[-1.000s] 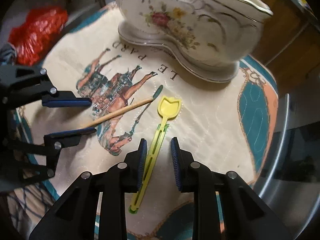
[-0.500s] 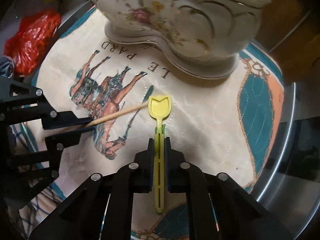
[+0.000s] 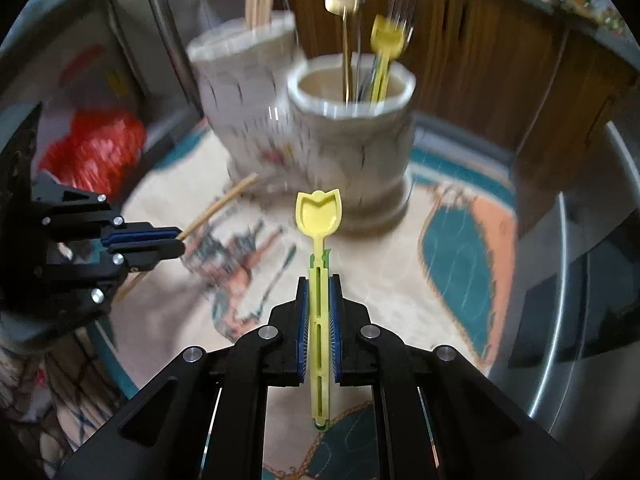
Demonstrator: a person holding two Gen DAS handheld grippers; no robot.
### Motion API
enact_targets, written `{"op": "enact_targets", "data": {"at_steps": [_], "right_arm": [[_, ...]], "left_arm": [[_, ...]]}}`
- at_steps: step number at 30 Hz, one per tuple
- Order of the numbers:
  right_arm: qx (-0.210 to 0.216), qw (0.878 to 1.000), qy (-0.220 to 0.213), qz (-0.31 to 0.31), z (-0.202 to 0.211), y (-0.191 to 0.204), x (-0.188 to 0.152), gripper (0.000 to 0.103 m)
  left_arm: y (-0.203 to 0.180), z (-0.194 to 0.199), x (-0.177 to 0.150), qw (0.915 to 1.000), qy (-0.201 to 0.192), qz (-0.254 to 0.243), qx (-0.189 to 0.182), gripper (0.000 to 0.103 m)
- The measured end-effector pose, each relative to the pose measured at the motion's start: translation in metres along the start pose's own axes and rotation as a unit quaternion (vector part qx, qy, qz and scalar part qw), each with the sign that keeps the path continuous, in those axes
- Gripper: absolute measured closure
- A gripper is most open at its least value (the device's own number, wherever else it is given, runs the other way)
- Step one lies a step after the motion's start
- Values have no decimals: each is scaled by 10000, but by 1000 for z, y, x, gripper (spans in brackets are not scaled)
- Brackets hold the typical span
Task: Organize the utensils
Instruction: 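Drop the chopstick in the tall cup with the left tool while the right tool drops the tong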
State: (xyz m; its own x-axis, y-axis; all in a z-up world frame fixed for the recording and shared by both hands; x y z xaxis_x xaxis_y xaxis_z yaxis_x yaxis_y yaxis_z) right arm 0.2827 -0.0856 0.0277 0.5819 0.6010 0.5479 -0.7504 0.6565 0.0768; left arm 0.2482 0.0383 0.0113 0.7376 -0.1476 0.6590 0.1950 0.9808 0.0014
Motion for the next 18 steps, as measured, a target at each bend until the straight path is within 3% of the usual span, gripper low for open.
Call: {"op": "enact_targets", "data": {"at_steps": [4,8,14,18], "right_arm": [[116,9976,-663,-137,22,-4,9,93],[151,9921,-1225,-239,37,-8,17,93],[267,9801,-1915,-442,46,-14,27,93],[339,9756,-2105,-532,38,-19,35,93]], "left_arm": [[16,30,10,9963,-756,387,-124,98],[26,45,22,9903,-1268,517,-214,98],[22,51,45,9836,-1661,661,-260,98],[28,46,51,9804,-1841,644,-285,98]]}}
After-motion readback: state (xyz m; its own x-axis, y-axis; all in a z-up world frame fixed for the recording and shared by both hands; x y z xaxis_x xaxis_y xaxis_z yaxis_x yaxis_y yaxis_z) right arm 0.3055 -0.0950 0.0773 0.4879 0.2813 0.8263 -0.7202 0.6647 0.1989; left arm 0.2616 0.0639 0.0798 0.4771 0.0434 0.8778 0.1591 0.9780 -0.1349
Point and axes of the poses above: each gripper's, at about its wrist camera, not at the fingertips, and z roughly against the way its jaws point, y to its left, x to its top, the point moved 5 cm from there along -z, roughly the way its jaws point, and after that the axes turned 1 degree about z, right-handed, at the moved point
